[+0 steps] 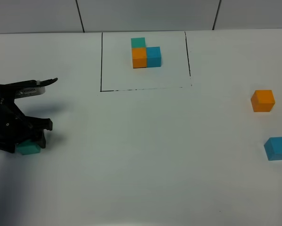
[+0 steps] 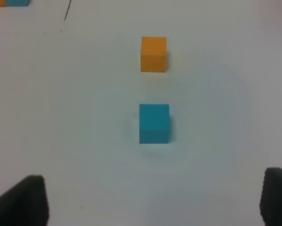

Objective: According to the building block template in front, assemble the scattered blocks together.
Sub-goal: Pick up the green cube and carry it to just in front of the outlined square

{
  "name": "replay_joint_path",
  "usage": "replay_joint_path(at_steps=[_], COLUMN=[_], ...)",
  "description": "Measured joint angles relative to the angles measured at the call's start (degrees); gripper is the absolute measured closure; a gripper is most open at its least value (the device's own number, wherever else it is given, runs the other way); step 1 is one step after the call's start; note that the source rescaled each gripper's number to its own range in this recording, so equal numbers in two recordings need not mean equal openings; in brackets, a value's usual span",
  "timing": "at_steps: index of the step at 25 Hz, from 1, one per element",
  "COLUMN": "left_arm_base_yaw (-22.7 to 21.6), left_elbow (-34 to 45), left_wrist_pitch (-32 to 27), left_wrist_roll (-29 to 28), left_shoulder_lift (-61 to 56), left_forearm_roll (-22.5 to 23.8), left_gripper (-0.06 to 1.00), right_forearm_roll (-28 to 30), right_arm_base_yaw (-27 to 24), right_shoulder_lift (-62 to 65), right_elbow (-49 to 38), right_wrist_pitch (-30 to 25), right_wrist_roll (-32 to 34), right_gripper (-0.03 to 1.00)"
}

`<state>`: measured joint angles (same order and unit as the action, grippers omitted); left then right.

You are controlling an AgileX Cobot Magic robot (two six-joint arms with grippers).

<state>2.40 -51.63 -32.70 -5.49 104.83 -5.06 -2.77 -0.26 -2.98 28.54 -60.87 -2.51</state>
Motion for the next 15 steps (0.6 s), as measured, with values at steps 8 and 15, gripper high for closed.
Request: replay_joint_path(at_steps=[8,15], left_arm_base_yaw=[0.0,1.2], left_elbow=[0.0,-7.8], left_wrist_pitch=[-0.7,-13.5], left_wrist_roll=[2.1,16.6], left_shoulder_lift=[0.0,0.1], left_forearm_roll=[0.0,-2.1], left_gripper=[0.94,0.94], right_forearm_roll=[0.0,0.0], right_arm_base_yaw=[0.0,0.0], right_shoulder_lift=[0.0,0.0], right_elbow=[0.0,0.0], right_wrist_pitch=[0.0,0.0], right_wrist_roll=[0.1,0.1], right_gripper=[0.14,0.23])
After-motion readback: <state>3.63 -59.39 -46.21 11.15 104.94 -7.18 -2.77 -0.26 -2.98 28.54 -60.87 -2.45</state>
